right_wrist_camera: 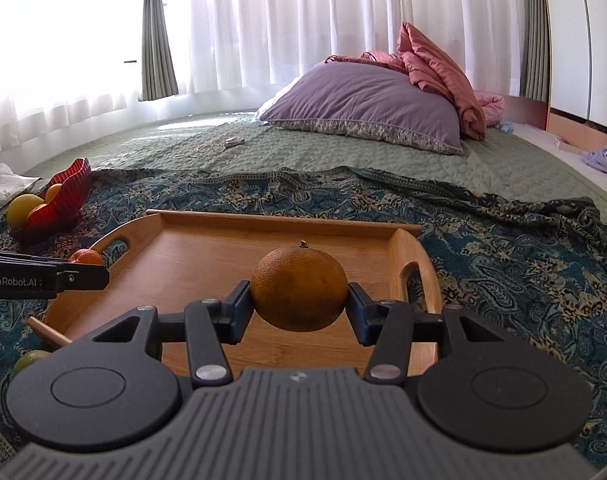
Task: Organize fruits
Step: 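Carry the orange and tangerine onto the wooden tray while both grippers open to release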
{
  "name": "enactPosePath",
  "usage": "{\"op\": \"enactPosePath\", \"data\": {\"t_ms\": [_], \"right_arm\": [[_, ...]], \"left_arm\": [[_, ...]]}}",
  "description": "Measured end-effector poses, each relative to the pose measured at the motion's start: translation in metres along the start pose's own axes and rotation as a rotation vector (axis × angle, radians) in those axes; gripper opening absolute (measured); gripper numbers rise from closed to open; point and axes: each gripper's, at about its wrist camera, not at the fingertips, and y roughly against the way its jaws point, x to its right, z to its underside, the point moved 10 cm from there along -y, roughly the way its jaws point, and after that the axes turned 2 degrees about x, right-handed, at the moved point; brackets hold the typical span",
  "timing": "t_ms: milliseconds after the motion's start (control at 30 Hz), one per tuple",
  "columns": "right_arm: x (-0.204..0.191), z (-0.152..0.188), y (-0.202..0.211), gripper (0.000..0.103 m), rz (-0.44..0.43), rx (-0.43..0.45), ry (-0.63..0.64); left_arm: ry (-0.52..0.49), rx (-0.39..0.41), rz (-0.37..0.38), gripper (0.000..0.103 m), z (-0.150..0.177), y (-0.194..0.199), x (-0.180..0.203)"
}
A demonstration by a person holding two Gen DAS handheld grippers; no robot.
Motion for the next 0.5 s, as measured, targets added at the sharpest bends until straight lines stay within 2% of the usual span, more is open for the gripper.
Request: {"op": "enactPosePath", "data": {"t_ms": [167, 500], "right_arm": [[0.006, 0.005, -0.027, 0.053, -0.004, -0.063, -0.052], [0.006, 0.008, -0.053, 0.053, 0.017, -0.101, -0.07]], "left_arm": [[0.008, -0.042, -0.026, 0.033, 0.003, -0.026, -0.002], [-0.031, -0.079, -0.074, 0.033, 0.01, -0.052, -0.002]]}}
